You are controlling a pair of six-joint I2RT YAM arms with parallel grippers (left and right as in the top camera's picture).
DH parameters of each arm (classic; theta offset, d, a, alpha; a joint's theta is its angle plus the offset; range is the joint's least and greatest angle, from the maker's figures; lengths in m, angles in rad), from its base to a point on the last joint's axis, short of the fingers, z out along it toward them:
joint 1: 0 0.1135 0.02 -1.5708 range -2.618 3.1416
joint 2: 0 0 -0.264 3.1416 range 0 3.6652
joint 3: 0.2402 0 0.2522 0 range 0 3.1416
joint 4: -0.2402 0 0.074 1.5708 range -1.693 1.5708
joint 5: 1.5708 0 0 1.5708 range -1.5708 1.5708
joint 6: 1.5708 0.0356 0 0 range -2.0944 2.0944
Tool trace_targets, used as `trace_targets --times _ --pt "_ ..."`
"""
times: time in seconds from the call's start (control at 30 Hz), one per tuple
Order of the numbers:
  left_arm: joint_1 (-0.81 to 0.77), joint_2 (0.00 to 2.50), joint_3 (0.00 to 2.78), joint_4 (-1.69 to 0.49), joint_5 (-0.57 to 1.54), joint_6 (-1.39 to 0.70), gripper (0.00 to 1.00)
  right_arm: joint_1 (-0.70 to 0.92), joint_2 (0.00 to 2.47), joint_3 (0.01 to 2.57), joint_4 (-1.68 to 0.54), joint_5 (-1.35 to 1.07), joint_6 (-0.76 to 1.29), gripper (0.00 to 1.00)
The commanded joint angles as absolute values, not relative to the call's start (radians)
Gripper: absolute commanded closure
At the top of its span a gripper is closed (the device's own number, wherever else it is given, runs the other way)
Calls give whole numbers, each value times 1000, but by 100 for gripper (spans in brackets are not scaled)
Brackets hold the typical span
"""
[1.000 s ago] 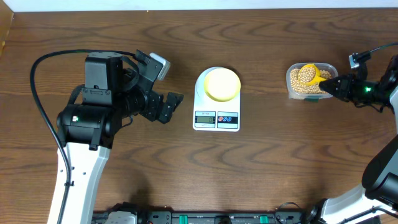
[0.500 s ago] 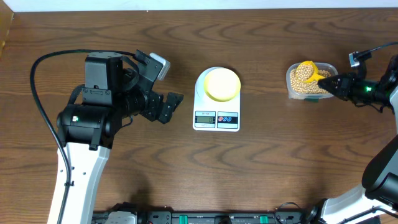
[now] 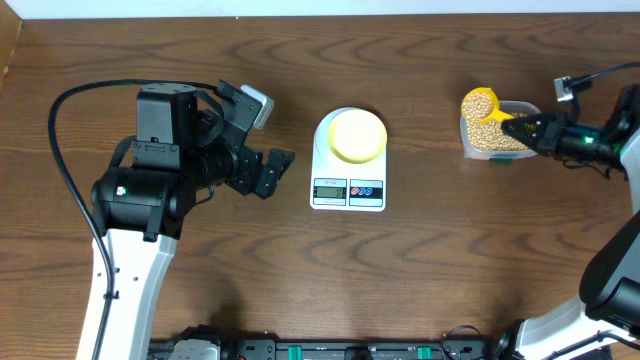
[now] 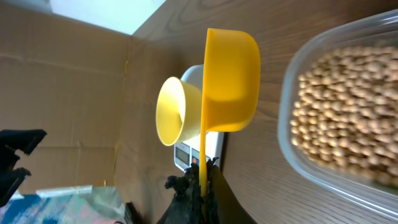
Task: Scoop item into bowl and weigh 50g on scale
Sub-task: 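Carry the filled scoop with the right gripper over the yellow bowl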
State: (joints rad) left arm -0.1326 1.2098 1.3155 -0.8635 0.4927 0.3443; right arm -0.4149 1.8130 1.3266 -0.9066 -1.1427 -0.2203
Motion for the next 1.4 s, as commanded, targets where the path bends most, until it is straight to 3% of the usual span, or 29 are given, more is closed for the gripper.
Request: trace_targets --times 0.0,0.97,1.37 --pt "-128 1208 1313 -864 505 343 2 -379 1820 1321 -904 -1197 -241 99" --pt "-128 1208 1313 -864 505 343 3 -22 1820 1321 -640 -1191 -38 99" --pt "-128 1208 1313 -864 505 343 3 90 1820 1321 -593 -1040 -38 99"
